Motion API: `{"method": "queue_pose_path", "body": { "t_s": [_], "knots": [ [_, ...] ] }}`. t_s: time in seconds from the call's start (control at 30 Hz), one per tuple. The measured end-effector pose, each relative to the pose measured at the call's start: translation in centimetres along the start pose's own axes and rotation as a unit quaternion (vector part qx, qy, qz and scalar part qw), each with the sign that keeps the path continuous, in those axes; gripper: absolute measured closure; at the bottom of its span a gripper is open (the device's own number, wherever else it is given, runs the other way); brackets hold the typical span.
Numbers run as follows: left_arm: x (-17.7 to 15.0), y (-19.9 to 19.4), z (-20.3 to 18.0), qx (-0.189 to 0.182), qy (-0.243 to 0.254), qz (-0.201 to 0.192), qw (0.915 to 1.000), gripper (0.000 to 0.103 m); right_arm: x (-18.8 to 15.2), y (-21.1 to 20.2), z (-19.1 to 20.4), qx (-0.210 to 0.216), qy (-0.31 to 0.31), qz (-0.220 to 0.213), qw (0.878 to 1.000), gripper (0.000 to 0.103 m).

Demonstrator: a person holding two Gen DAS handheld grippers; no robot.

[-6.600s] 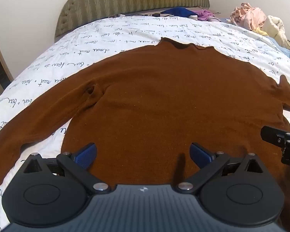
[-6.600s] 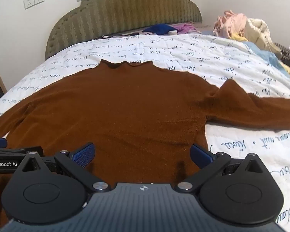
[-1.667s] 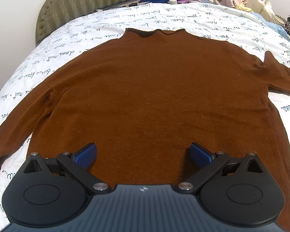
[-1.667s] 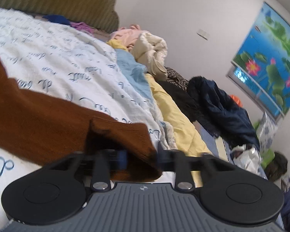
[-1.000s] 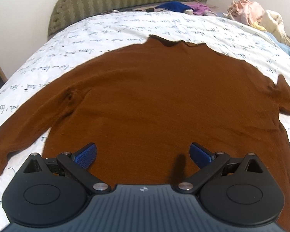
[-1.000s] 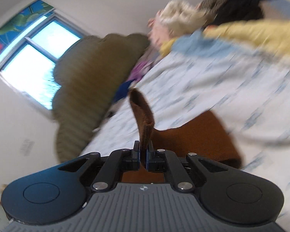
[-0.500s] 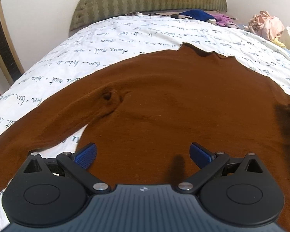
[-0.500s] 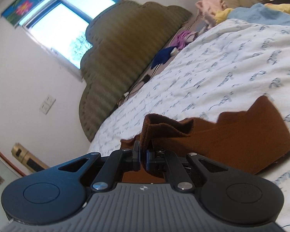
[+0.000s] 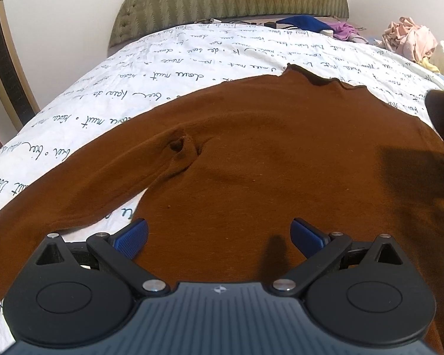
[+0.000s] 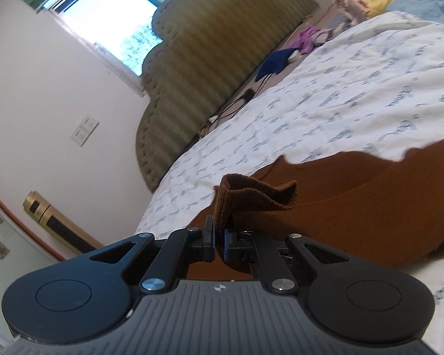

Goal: Fold small clothes
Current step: 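Carry the held sleeve across the sweater body and open the right gripper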

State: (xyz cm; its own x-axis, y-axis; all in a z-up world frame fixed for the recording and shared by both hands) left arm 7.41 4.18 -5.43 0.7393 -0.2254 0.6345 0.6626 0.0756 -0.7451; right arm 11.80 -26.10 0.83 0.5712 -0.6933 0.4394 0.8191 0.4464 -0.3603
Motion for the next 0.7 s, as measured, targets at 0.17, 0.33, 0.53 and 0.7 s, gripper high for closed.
{"method": "queue_pose_path", "body": {
  "t_s": [0.17, 0.33, 0.53, 0.7],
  "knots": [
    [-0.2, -0.2, 1.1, 0.004, -0.006, -0.004, 1.0, 0.0, -1.5, 2.4, 2.3, 0.004, -0.018, 0.02, 1.0, 0.094],
    [-0.5, -0.2, 1.8, 0.001, -0.013, -0.003, 0.9999, 0.0, -2.9, 4.9, 4.0, -0.003, -0.043, 0.038, 0.998, 0.094],
    [-0.8, -0.2, 2.6, 0.001, -0.018, -0.004, 0.9998, 0.0, -4.6, 7.8, 5.3, -0.021, -0.073, 0.055, 0.996, 0.094],
    [-1.2, 0.0, 3.2, 0.004, -0.024, 0.0, 0.9997, 0.0, -5.8, 9.7, 5.5, -0.037, -0.09, 0.065, 0.993, 0.094]
  ]
}}
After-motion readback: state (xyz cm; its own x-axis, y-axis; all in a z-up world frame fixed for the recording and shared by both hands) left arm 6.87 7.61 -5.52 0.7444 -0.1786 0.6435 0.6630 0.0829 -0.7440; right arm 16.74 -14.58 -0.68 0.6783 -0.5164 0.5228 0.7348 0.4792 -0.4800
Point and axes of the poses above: each gripper's, at about its wrist camera, not at the fingertips, and y roughly the way its jaws point, z to its left, x to its top, the point moved 7 cm from there along y, roughly the way its jaws point, and after that the axes turned 13 degrees about y, right-handed, at the moved point
